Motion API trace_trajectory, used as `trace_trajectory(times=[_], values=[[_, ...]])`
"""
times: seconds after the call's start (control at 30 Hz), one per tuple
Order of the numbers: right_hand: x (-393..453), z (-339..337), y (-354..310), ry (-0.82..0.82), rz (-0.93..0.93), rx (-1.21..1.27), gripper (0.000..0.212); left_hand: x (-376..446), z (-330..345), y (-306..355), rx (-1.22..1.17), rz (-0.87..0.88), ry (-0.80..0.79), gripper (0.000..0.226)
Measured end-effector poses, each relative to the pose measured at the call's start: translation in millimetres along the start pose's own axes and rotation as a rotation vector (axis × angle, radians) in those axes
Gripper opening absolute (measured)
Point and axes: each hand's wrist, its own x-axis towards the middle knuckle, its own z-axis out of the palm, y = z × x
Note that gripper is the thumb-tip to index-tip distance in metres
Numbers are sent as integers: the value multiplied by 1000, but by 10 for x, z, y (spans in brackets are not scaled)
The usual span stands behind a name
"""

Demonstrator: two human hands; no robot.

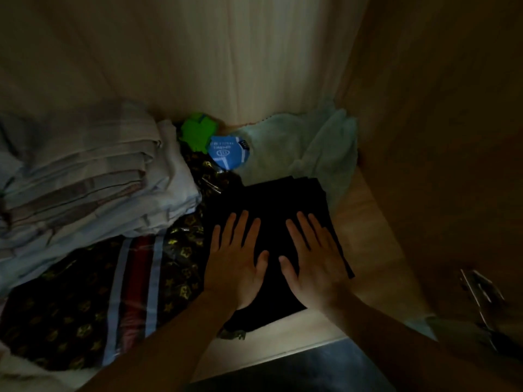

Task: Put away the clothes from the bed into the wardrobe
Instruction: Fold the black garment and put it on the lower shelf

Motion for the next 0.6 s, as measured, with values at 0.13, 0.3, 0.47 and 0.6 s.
trace_trajectory(times=[0.13, 0.3, 0.47, 0.6], values=[[9, 19, 6, 5, 2, 0, 69, 2, 10, 2, -4, 6, 34, 66], [-15, 86, 27, 50, -10, 17, 70, 0, 44, 25, 83, 3, 60, 69], [-72, 128, 40, 66, -21, 6, 73, -148, 30, 171, 241, -18, 66, 72], [-320, 103, 45, 53, -23, 5, 71, -388, 15, 305, 235, -15, 42, 73]])
